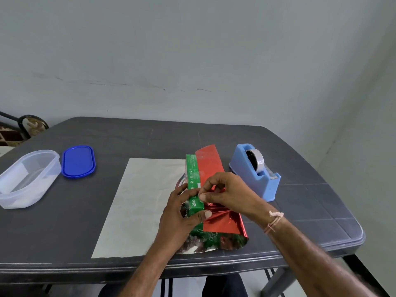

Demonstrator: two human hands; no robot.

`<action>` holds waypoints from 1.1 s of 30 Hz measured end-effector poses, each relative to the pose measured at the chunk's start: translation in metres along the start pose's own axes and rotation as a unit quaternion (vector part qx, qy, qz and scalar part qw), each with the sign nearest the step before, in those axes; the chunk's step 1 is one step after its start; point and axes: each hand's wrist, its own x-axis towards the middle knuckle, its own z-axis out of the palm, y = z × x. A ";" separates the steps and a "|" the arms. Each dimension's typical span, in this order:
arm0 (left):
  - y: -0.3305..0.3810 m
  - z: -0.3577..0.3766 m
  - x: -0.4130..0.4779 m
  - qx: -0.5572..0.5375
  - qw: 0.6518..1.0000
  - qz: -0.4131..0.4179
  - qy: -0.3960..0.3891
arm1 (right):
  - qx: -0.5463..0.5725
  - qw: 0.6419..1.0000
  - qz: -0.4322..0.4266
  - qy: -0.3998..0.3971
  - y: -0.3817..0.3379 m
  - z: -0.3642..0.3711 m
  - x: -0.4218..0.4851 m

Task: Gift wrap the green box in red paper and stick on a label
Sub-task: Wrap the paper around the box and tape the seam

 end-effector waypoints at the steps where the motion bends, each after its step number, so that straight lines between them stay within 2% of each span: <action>1: 0.002 0.000 0.000 -0.001 1.000 0.002 -0.002 | 0.018 1.000 0.002 -0.002 0.000 0.000 0.000; 6: 0.001 0.000 0.000 -0.002 1.000 0.000 0.001 | 0.111 0.993 0.011 -0.035 -0.001 -0.003 -0.004; 11: -0.001 0.001 0.000 -0.010 1.000 -0.006 0.001 | 0.110 0.992 0.024 -0.055 -0.001 -0.005 -0.003; 17: 0.002 0.001 -0.001 -0.006 1.000 0.004 0.004 | 0.023 0.999 0.027 -0.039 0.005 0.003 0.003; 33: -0.003 0.000 -0.002 -0.030 1.000 -0.005 -0.006 | -0.078 0.996 -0.012 0.047 0.019 0.013 0.009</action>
